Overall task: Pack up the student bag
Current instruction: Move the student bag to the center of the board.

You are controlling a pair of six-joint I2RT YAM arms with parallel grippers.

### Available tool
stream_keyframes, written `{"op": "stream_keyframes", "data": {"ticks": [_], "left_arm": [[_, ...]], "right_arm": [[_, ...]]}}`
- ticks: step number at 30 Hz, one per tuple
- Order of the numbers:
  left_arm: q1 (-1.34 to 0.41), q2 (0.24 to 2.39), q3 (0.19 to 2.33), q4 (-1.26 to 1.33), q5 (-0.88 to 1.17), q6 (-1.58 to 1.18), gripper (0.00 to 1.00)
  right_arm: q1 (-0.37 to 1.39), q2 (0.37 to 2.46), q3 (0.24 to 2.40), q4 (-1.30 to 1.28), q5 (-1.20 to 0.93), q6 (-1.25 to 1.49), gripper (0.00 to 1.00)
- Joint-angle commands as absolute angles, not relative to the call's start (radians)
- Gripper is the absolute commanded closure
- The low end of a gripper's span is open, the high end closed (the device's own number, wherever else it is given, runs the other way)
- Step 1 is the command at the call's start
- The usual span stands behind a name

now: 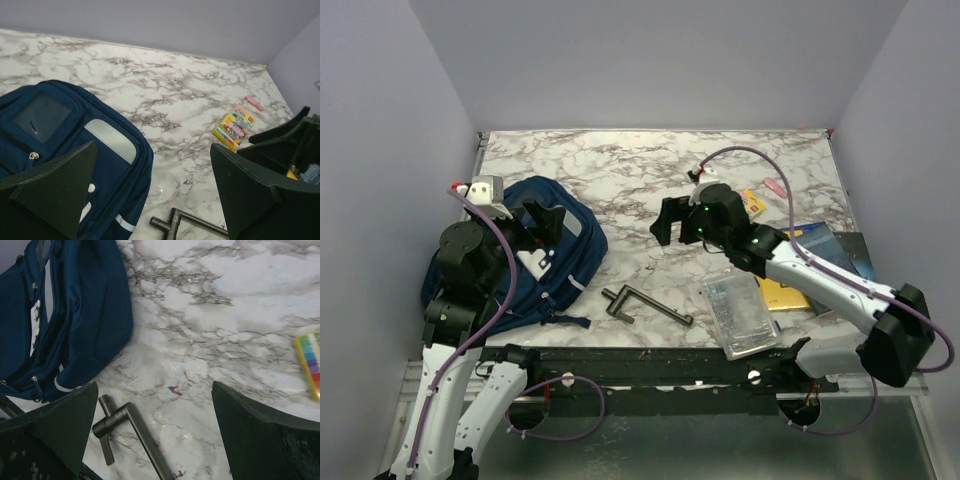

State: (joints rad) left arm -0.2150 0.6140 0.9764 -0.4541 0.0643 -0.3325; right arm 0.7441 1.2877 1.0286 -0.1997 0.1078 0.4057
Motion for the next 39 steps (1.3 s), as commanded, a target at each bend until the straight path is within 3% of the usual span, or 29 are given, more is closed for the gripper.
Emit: {"op": "stream_keyframes", "data": {"ticks": [1,7,10,16,22,25,28,32,39], "left_arm": [[-0.207,0.603,0.962,-0.526,0.113,-0.363,0.02],[-0.209,0.544,0.917,-0.543,0.109,-0.373,0.02],[-0.209,0.541,0.907,-0.553,0.117,-0.361,0.02],[-0.210,0.566,0.900,-0.555,0.154,-0.379,0.02],[-0.226,0.612,0.902,-0.541,0.182,-0.393,0.02],[-0.232,0.631,0.908,-0.537,0.185,-0.393,0.02],[-0.239,0.647,0.913,-0.534,0.190,-0.393,0.02],[-0.249,0.656,0.911,-0.528,0.201,-0.405,0.02],[-0.262,0.670,0.907,-0.523,0.232,-0.424,0.02]], "right_arm": [[0.822,1.419,1.023,0.054,0.031,0.538,0.00],[0.867,1.703,1.134,0.149,0.029,0.867,0.00],[0.914,1.771,1.144,0.274,0.096,0.881,0.00],[0.922,1.946,1.290,0.257,0.131,0.863,0.03],[0.920,2.010,1.310,0.336,0.175,0.903,0.27],[0.920,2.028,1.310,0.364,0.212,0.914,0.50],[0.906,2.042,1.296,0.405,0.223,0.940,0.65],[0.882,2.056,1.306,0.400,0.257,0.935,0.99],[0.734,2.097,1.331,0.366,0.207,0.891,1.00]]}}
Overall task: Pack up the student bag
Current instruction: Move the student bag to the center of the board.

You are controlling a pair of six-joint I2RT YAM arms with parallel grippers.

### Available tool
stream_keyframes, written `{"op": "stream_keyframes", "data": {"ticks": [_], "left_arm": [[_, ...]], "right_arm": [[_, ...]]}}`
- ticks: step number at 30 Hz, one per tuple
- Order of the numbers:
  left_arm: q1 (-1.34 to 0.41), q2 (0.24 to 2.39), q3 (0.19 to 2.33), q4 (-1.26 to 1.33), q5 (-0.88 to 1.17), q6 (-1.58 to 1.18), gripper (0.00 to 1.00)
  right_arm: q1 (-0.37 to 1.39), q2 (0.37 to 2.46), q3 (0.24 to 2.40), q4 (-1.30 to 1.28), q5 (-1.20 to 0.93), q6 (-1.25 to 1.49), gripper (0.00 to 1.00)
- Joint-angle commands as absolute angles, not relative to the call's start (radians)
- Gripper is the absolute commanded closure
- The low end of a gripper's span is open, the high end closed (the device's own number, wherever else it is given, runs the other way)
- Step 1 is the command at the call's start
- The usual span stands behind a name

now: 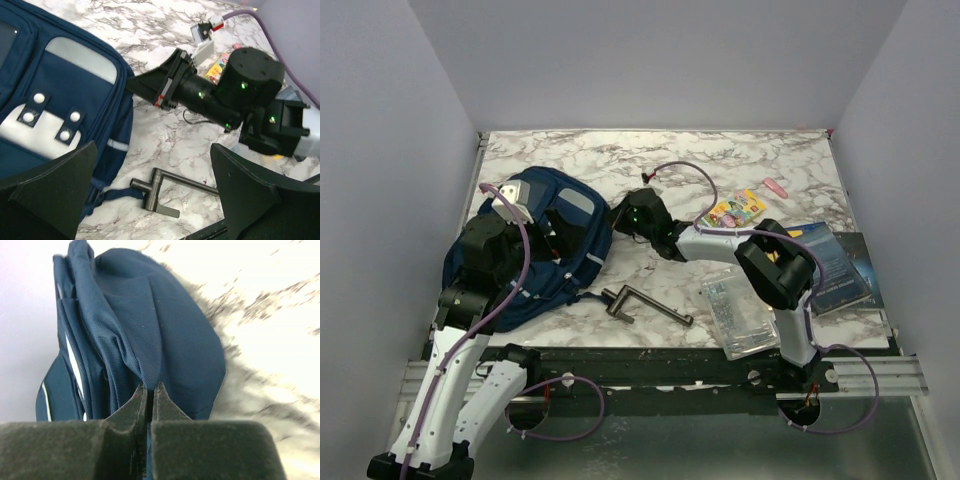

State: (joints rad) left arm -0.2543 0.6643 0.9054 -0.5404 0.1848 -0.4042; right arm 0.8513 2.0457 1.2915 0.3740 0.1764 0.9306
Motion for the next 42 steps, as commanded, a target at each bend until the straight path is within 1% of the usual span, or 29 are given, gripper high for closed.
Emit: {"op": "stream_keyframes", "data": {"ticks": [1,3,5,7,8,10,12,14,18,22,24,27,28,31,33,34,37,40,42], "left_arm": [[-0.263,0.671,0.905,-0.523,0.233,-0.425,0.02],[-0.264,0.671,0.899,-0.523,0.229,-0.428,0.02],[-0.265,0.675,0.897,-0.523,0.223,-0.429,0.01],[-0.264,0.673,0.892,-0.522,0.209,-0.428,0.02],[-0.264,0.673,0.892,-0.522,0.199,-0.428,0.02],[-0.264,0.677,0.898,-0.523,0.176,-0.426,0.02],[-0.264,0.689,0.914,-0.531,0.153,-0.420,0.02],[-0.265,0.699,0.933,-0.540,0.131,-0.417,0.02],[-0.265,0.708,0.952,-0.554,0.080,-0.418,0.02],[-0.265,0.729,0.945,-0.563,0.040,-0.435,0.02],[-0.265,0.742,0.920,-0.566,-0.013,-0.471,0.02],[-0.247,0.789,0.901,-0.586,-0.054,-0.522,0.02],[-0.227,0.808,0.898,-0.589,-0.034,-0.537,0.01],[-0.127,0.894,0.893,-0.584,0.175,-0.562,0.02],[-0.056,0.951,0.883,-0.570,0.319,-0.579,0.02],[-0.030,0.976,0.874,-0.561,0.367,-0.596,0.02],[0.039,1.008,0.819,-0.523,0.426,-0.649,0.02],[0.078,1.001,0.754,-0.488,0.413,-0.714,0.04],[0.098,0.992,0.720,-0.467,0.419,-0.734,0.06]], "right_arm": [[0.708,2.111,1.360,0.334,0.181,0.863,0.99],[0.653,2.143,1.412,0.273,0.115,0.802,0.99],[0.617,2.157,1.441,0.241,0.009,0.703,0.97],[0.614,2.123,1.433,0.211,-0.030,0.596,0.91],[0.614,2.099,1.413,0.213,-0.054,0.546,0.83],[0.614,2.027,1.355,0.230,-0.054,0.482,0.63],[0.615,1.969,1.331,0.209,-0.040,0.415,0.44],[0.615,1.925,1.327,0.176,-0.031,0.353,0.36],[0.657,1.852,1.269,0.201,-0.061,0.263,0.27],[0.738,1.820,1.227,0.211,-0.022,0.272,0.26],[0.753,1.818,1.202,0.233,-0.089,0.356,0.26],[0.774,1.826,1.114,0.406,-0.284,0.456,0.27],[0.781,1.833,1.089,0.454,-0.339,0.463,0.29],[0.808,1.847,1.051,0.539,-0.399,0.457,0.29],[0.807,1.863,1.077,0.524,-0.396,0.507,0.30],[0.808,1.876,1.103,0.487,-0.387,0.538,0.33],[0.811,1.921,1.155,0.500,-0.429,0.733,0.39],[0.811,1.977,1.153,0.529,-0.394,0.993,0.39],[0.812,2.021,1.206,0.475,-0.388,1.029,0.40]]}}
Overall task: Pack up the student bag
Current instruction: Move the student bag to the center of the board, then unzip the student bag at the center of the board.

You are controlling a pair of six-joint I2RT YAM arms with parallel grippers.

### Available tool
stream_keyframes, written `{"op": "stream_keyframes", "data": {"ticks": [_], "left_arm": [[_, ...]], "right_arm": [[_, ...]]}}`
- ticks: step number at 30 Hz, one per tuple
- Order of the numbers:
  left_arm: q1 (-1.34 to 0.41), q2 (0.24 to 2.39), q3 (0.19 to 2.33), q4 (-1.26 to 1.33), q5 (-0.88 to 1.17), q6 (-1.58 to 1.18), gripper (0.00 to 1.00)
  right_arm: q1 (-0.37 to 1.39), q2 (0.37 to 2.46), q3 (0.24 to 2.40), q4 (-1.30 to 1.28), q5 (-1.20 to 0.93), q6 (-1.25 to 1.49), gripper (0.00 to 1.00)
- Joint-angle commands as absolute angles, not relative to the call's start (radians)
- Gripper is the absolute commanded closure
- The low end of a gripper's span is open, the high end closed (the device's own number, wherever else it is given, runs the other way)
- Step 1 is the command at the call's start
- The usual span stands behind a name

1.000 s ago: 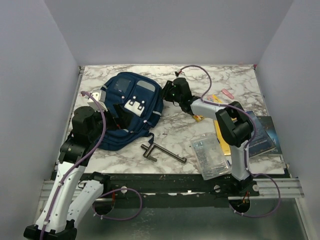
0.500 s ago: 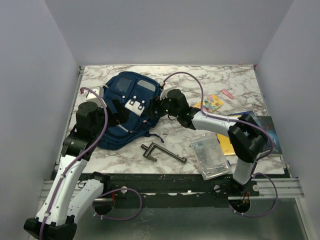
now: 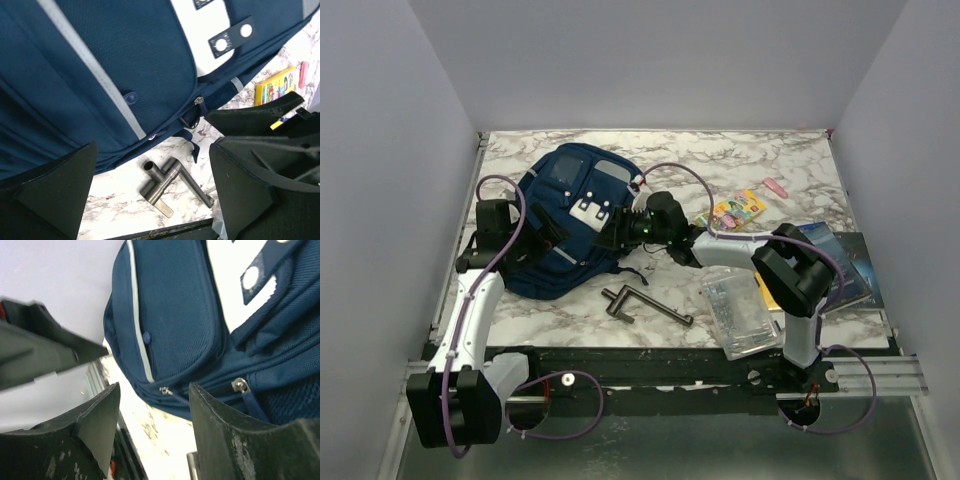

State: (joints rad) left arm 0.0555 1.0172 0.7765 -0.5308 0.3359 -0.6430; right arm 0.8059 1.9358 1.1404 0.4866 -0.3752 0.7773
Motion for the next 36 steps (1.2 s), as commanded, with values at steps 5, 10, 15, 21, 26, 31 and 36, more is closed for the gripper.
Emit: {"op": "stream_keyframes", "data": {"ticks": [5,10,15,21,26,31,36], "left_arm": [[0.098,0.990,0.690,-0.434,0.488,-0.682,0.08],[0.072,0.963,0.662,-0.433,0.489,-0.628,0.11],[-0.028,0.931,0.625,-0.432,0.410,-0.637,0.16],[-0.227,0.798,0.538,-0.358,0.166,-0.735,0.30],[-0.293,0.708,0.435,-0.242,0.034,-0.826,0.34],[-0.319,0.794,0.469,-0.220,-0.067,-0.824,0.42],[-0.366,0.862,0.507,-0.217,-0.155,-0.809,0.50]], "right_arm": [[0.822,2.111,1.276,0.422,-0.374,1.115,0.42],[0.823,2.154,1.313,0.399,-0.326,1.194,0.49],[0.825,2.195,1.375,0.353,-0.303,1.239,0.74],[0.826,2.152,1.348,0.434,-0.376,1.394,0.99],[0.825,2.069,1.282,0.411,-0.330,1.552,0.99],[0.825,2.035,1.237,0.450,-0.310,1.659,0.99],[0.830,2.015,1.211,0.455,-0.275,1.713,0.99]]}}
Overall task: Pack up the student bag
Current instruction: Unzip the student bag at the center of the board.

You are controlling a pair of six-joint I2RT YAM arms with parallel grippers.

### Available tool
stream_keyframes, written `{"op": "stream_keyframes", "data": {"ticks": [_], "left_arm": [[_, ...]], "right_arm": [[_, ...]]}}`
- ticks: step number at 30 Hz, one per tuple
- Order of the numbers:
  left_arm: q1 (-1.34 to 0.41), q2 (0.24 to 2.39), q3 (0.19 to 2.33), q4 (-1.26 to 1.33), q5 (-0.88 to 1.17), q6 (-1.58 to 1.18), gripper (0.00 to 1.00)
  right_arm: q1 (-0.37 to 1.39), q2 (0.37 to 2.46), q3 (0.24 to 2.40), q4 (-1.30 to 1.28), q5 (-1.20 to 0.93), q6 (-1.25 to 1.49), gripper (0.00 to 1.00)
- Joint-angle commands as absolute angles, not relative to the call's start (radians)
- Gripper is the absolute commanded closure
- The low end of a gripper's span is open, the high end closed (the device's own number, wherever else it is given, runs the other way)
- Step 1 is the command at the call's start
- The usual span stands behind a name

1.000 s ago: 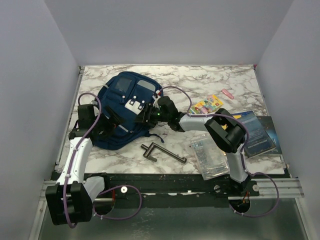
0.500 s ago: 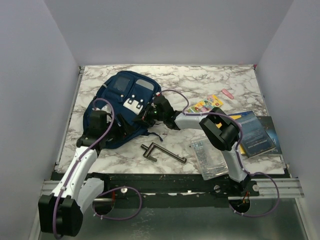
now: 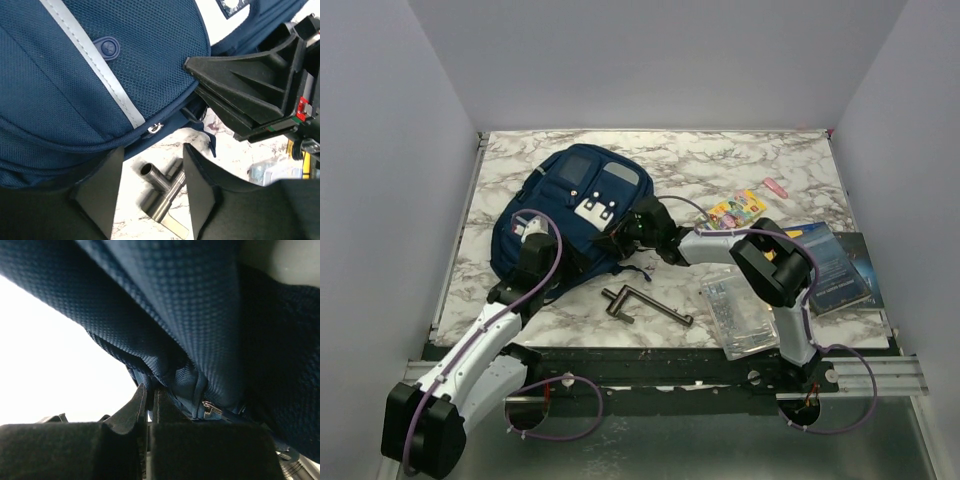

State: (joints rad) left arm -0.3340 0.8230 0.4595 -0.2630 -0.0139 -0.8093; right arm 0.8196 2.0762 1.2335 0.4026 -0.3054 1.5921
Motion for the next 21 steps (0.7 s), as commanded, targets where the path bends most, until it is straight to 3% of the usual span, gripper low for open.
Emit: {"op": "stream_keyframes", "data": {"ticks": [1,5,16,19,21], "left_arm": [[-0.373,0.873,0.512,-0.213,-0.163,-0.810,0.55],[-0.433,0.913,0.541,-0.209,-0.232,-0.813,0.64],[-0.544,1.057,0.625,-0.242,-0.484,-0.837,0.65],[-0.546,1.096,0.656,-0.279,-0.518,-0.847,0.70],[-0.546,1.107,0.672,-0.315,-0.537,-0.856,0.78]], "right_arm": [[0.832,2.008,1.206,0.455,-0.263,1.719,0.99],[0.843,1.985,1.186,0.437,-0.217,1.743,0.99],[0.865,1.949,1.171,0.437,-0.168,1.748,0.99],[0.868,1.931,1.168,0.407,-0.150,1.725,0.99],[0.868,1.917,1.165,0.388,-0.139,1.700,0.99]]}}
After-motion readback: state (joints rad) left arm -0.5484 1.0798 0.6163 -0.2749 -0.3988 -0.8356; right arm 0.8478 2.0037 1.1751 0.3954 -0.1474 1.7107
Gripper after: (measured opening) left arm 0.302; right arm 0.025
